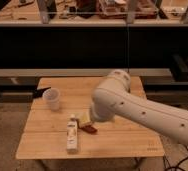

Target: Move the arm in a circular motion

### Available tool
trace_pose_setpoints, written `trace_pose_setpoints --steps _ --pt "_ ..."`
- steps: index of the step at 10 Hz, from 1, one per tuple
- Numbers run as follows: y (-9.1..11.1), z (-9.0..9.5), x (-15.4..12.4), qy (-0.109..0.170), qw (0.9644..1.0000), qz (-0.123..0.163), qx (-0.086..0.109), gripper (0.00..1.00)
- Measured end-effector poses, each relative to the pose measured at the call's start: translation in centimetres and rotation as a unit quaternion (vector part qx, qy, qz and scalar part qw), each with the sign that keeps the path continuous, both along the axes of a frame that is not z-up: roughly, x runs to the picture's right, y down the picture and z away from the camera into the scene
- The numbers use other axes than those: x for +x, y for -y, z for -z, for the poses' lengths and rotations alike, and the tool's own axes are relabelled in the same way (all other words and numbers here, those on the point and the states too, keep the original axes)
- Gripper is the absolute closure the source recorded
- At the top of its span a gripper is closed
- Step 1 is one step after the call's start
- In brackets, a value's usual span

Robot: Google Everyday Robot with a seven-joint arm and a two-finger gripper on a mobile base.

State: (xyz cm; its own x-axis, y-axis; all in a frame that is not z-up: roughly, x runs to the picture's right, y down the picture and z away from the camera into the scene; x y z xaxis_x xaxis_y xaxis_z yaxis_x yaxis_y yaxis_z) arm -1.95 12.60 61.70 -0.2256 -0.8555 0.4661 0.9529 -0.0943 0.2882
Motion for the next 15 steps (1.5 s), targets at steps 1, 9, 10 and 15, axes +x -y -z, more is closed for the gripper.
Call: trace_pose_setpoints --steps 1,9,10,15 --pt "0.7 -0.4 -2.7 0.025 0.9995 0.016 0.007 0.20" --pt "16.4 -15.2 -4.8 -0.004 0.9988 0.028 0.040 0.20" --pt "17.6 -17.8 0.2 -0.046 0.9985 0.007 0.028 0.20" --pt "14.3 -21.7 17.5 -0.172 0.9798 -0.096 -0.035 0.20"
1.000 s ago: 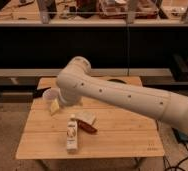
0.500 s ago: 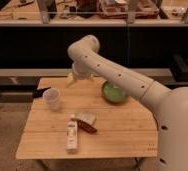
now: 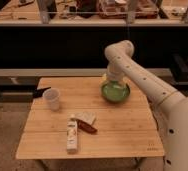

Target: Move the arm in a circular motion

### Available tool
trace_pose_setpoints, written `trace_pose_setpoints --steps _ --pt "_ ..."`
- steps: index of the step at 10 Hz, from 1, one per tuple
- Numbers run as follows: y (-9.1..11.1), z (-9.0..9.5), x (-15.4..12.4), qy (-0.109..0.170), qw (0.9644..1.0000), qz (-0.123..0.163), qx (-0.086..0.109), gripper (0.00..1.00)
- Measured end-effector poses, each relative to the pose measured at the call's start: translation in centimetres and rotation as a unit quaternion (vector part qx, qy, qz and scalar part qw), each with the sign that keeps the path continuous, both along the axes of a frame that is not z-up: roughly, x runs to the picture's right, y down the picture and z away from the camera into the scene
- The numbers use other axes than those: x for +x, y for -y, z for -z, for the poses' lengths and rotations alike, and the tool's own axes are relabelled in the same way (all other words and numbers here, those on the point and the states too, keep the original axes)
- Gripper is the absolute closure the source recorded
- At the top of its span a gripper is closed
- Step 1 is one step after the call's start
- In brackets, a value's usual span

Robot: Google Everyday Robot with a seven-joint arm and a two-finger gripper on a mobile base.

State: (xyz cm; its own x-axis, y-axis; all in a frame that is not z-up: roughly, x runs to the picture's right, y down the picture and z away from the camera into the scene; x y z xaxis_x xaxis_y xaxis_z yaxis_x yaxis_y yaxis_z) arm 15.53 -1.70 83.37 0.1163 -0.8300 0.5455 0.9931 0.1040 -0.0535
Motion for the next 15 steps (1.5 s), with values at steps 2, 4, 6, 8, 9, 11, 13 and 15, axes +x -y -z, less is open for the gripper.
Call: trace_pose_setpoints --steps 2,4,6,8,9,11,13,15 --pt "-3.0 2.0 5.1 -0.025 0.9992 -0.028 -0.013 0.20" --pt "-6.1 5.3 7.0 -0.025 0.9990 -0.034 -0.010 0.20" --pt "-9.7 9.8 5.4 -0.006 0.9999 -0.016 -0.003 0.20" --pt "-13.1 15.1 -1.4 0.055 0.9978 0.031 0.017 0.20" --pt "-14.2 17.0 -5.3 0.091 0.9938 0.058 0.026 0.20" --pt "-15.4 19.7 -13.1 0.164 0.9799 0.105 0.042 0.20" --pt "-15.5 20.7 -19.8 0.226 0.9623 0.141 0.053 0.20" --pt "-13.7 19.4 -26.7 0.275 0.9434 0.172 0.066 0.20"
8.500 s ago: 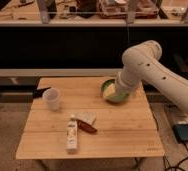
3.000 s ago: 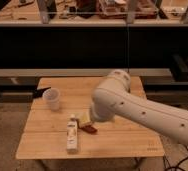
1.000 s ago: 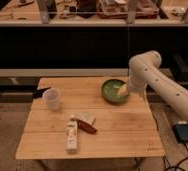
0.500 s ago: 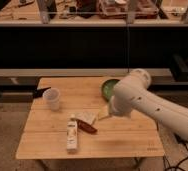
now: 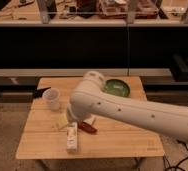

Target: Move the arm in a circular motion

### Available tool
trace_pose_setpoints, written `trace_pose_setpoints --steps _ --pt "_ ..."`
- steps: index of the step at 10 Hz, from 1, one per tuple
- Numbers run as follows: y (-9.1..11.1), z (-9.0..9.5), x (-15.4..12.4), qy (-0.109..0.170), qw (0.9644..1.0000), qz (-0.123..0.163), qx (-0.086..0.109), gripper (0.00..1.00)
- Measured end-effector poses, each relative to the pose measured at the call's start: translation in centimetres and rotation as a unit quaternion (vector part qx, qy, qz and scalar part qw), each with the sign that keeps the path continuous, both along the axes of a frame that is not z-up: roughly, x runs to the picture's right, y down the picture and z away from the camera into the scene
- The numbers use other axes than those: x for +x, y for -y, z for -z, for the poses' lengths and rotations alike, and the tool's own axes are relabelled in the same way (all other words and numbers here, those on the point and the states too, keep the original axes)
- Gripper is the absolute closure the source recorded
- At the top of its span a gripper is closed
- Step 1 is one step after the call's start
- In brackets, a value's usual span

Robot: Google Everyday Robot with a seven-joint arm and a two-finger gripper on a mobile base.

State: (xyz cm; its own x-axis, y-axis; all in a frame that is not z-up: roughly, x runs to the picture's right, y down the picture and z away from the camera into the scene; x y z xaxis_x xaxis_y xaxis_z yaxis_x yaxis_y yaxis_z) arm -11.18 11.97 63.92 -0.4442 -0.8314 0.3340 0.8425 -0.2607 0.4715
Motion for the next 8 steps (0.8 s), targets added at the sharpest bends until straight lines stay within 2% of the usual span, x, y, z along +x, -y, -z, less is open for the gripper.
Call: trace_pose_setpoints --steps 1,2,3,4,5,6,7,8 --pt "1.2 -1.1 -2.2 0.011 0.9999 0.011 0.005 0.20" --pt "3.2 -3.1 -4.3 0.015 0.9996 0.020 0.013 0.20" --pt "6.6 -6.2 -4.9 0.003 0.9995 0.022 0.023 0.20" --pt "9.7 -8.8 -3.9 -0.013 0.9993 0.019 0.029 0.20" --pt "12.1 -10.9 -2.2 -0.026 0.9991 0.013 0.030 0.20" --pt "14.9 -13.8 1.3 -0.050 0.9984 -0.002 0.024 0.20" --pt "16.1 -16.1 5.1 -0.076 0.9969 -0.020 0.010 0.20" --pt "16.4 -17.6 8.1 -0.098 0.9945 -0.035 -0.006 0.20"
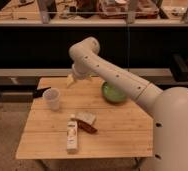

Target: Move the arm in a circular motion

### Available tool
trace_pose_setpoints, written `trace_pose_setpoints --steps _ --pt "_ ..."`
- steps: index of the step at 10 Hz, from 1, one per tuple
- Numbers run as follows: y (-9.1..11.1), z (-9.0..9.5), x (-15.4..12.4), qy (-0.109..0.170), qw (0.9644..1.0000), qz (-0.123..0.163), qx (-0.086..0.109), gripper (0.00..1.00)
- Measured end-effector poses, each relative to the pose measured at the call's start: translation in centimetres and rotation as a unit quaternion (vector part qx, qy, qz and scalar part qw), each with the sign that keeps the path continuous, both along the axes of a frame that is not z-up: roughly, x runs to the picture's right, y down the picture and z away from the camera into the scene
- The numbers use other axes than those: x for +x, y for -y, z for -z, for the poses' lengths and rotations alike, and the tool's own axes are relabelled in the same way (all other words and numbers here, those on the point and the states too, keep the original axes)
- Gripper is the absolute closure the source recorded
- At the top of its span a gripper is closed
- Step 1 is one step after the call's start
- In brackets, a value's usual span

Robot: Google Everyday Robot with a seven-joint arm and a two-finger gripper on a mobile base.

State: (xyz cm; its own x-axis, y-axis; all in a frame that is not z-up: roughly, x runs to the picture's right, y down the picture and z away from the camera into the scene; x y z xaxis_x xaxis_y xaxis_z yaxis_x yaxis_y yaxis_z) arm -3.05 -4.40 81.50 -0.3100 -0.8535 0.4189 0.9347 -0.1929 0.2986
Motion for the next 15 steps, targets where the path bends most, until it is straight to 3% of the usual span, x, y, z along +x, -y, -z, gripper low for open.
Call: trace_pose_setpoints --steps 1,3,5,6,8,9,11,12,13,15 --pt "-0.6 -1.7 4.5 -0.033 0.9989 -0.023 -0.023 0.20" --pt "-2.9 -3.3 12.9 -0.091 0.9914 -0.072 -0.061 0.20" --pt "-4.7 -2.1 20.5 -0.129 0.9820 -0.120 -0.069 0.20" --pt "-5.9 -0.9 23.4 -0.144 0.9785 -0.130 -0.069 0.20" --pt "-8.9 1.8 26.3 -0.161 0.9762 -0.127 -0.070 0.20" --pt "-11.3 4.2 26.2 -0.157 0.9791 -0.110 -0.068 0.20" --pt "-14.3 7.9 21.4 -0.122 0.9882 -0.068 -0.063 0.20" --pt "-16.4 10.8 16.5 -0.086 0.9939 -0.033 -0.061 0.20" --pt "-17.7 12.9 12.3 -0.056 0.9967 -0.006 -0.057 0.20" --pt "-20.0 17.0 3.6 0.013 0.9976 0.045 -0.050 0.20"
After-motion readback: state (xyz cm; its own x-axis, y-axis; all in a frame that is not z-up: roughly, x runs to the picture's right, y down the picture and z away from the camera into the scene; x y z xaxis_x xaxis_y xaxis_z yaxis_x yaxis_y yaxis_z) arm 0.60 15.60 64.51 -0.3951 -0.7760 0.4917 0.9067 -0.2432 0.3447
